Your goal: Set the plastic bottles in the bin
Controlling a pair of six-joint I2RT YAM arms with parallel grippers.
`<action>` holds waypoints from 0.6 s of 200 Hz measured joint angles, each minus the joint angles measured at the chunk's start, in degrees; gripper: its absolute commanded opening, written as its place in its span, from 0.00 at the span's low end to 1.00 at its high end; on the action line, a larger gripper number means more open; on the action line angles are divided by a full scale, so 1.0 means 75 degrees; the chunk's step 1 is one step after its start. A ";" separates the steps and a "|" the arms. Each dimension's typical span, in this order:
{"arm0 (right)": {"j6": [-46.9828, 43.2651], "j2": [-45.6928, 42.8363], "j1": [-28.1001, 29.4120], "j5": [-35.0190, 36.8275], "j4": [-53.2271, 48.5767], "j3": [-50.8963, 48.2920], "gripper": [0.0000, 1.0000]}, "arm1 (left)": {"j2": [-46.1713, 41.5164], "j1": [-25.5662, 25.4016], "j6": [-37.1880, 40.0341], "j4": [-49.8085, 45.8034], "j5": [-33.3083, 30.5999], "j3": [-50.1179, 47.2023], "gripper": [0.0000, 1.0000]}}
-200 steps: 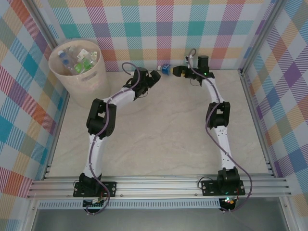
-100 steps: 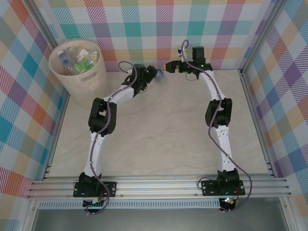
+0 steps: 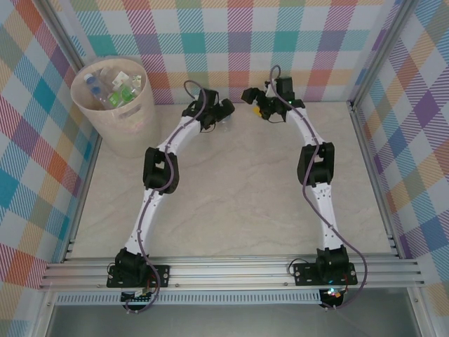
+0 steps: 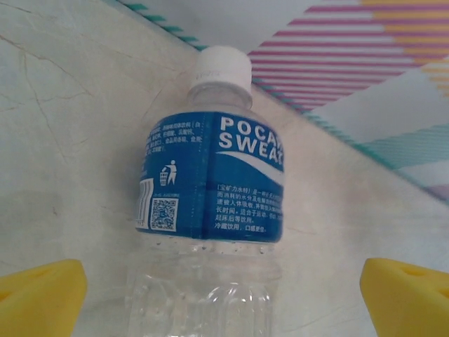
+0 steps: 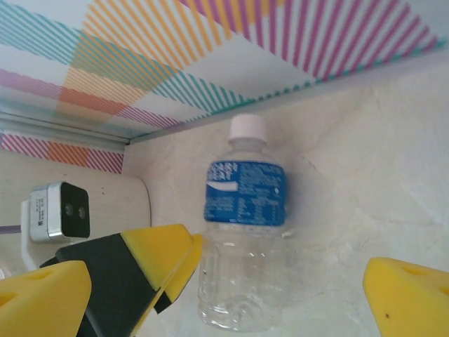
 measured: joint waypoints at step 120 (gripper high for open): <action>0.0490 -0.0044 0.0122 0.0020 -0.0289 -0.0755 1.00 | 0.0638 -0.0254 0.2591 -0.1448 -0.1463 0.0819 0.66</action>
